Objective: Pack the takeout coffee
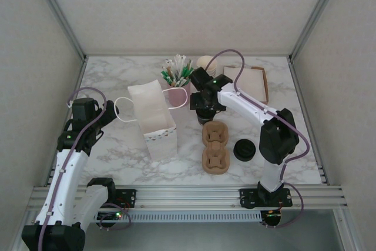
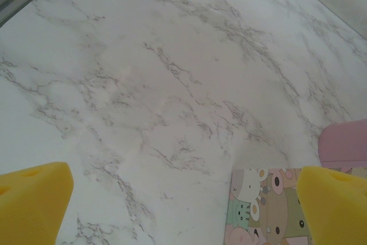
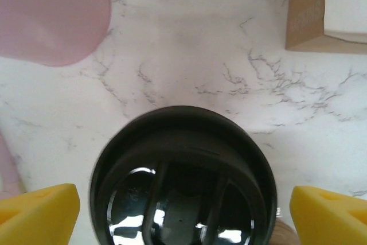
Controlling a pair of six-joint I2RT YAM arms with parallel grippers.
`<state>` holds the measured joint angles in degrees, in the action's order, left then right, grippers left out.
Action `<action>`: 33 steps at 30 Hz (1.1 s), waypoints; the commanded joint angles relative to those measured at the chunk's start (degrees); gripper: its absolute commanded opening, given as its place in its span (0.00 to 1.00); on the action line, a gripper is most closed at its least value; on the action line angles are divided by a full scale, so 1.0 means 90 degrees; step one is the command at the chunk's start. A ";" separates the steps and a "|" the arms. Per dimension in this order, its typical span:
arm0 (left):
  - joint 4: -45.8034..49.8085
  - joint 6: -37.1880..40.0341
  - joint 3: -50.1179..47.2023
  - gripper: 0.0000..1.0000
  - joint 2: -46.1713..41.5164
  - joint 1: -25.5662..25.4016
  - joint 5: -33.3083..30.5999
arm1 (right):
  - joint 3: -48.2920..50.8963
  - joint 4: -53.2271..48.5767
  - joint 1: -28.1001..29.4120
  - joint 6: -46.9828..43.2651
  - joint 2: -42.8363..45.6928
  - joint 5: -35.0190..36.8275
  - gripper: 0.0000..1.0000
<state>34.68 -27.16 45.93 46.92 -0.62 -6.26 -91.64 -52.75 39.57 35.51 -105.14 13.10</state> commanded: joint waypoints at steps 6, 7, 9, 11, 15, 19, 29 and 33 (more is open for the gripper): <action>0.0034 0.0060 -0.0055 1.00 -0.0070 0.0069 -0.0044 | -0.0257 -0.0178 -0.0154 0.0394 -0.0107 -0.0317 0.96; 0.0038 0.0068 -0.0054 1.00 -0.0074 0.0069 -0.0037 | -0.0241 -0.0160 -0.0151 0.0297 -0.0058 -0.0281 0.97; 0.0038 0.0068 -0.0055 1.00 -0.0081 0.0069 -0.0039 | -0.0149 -0.0065 -0.0149 0.0127 0.0115 -0.0152 0.97; 0.0034 0.0068 -0.0050 1.00 -0.0077 0.0069 -0.0045 | 0.0037 0.0140 -0.0144 -0.0137 0.0407 -0.0017 0.97; 0.0034 0.0066 -0.0050 1.00 -0.0071 0.0069 -0.0034 | 0.0433 0.0792 -0.0149 -0.1268 0.1019 -0.0201 0.97; 0.0030 0.0048 -0.0055 1.00 -0.0086 0.0069 -0.0017 | 0.1082 0.1871 -0.0150 -0.2678 0.1679 -0.0505 0.99; -0.0015 0.0040 -0.0074 1.00 -0.0135 0.0069 -0.0005 | 0.2483 0.2676 -0.0353 -0.6040 0.2874 -0.1158 0.96; -0.0017 0.0027 -0.0069 1.00 -0.0144 0.0069 0.0052 | 0.2663 0.2343 -0.0910 -0.7446 0.3024 -0.2420 0.86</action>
<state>34.65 -27.18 45.93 46.68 -0.62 -6.24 -68.40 -30.59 34.65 -17.69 -79.42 -0.38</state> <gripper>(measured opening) 0.997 0.863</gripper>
